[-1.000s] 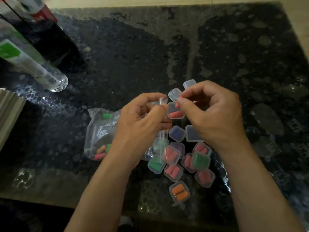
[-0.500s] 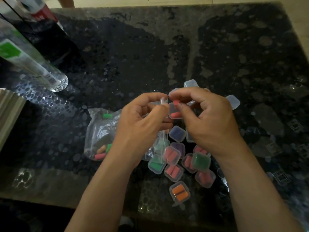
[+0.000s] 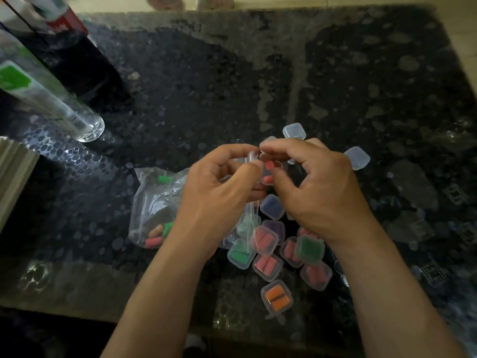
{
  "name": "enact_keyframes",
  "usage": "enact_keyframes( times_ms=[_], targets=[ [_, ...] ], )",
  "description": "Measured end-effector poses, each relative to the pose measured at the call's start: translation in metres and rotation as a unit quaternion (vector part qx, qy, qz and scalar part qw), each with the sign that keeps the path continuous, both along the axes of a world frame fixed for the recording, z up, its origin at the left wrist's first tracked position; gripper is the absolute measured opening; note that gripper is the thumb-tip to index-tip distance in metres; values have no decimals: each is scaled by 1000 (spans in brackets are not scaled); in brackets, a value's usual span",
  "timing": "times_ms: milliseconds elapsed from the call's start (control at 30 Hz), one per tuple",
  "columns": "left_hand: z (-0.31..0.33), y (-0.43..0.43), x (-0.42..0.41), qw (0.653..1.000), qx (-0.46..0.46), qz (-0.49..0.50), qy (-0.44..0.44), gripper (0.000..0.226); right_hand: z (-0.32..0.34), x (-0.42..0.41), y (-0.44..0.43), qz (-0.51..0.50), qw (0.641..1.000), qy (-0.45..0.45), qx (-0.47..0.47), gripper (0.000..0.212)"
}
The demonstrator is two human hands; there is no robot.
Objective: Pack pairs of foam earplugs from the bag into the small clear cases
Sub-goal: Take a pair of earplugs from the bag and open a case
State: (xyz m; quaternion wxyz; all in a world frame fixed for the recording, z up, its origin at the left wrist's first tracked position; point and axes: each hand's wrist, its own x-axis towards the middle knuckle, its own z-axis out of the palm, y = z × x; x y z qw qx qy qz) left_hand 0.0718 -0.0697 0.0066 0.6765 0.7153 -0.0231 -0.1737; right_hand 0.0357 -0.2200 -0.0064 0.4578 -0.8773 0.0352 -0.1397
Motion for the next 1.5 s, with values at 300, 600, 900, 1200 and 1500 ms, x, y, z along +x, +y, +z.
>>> enact_keyframes(
  times_ms=[300, 600, 900, 1200, 1500],
  targets=[
    [0, -1, 0, 1000, -2, 7, 2, 26, 5, 3, 0, -26, 983, 51, 173, 28],
    [4, -2, -3, 999, 32, -13, -33, 24, 1, 6, -3, -40, 975, 77, 203, 21],
    [0, -2, -3, 993, 67, -43, -84, 34, 5, 5, 0, -8, 951, 128, 281, 9],
    [-1, -3, -4, 971, 164, -17, -171, 44, 5, 5, 1, -7, 949, 113, 295, 17],
    [-6, 9, 5, 952, 227, 37, -201, 34, -10, 9, -10, -190, 955, 108, 200, 14]
  ],
)
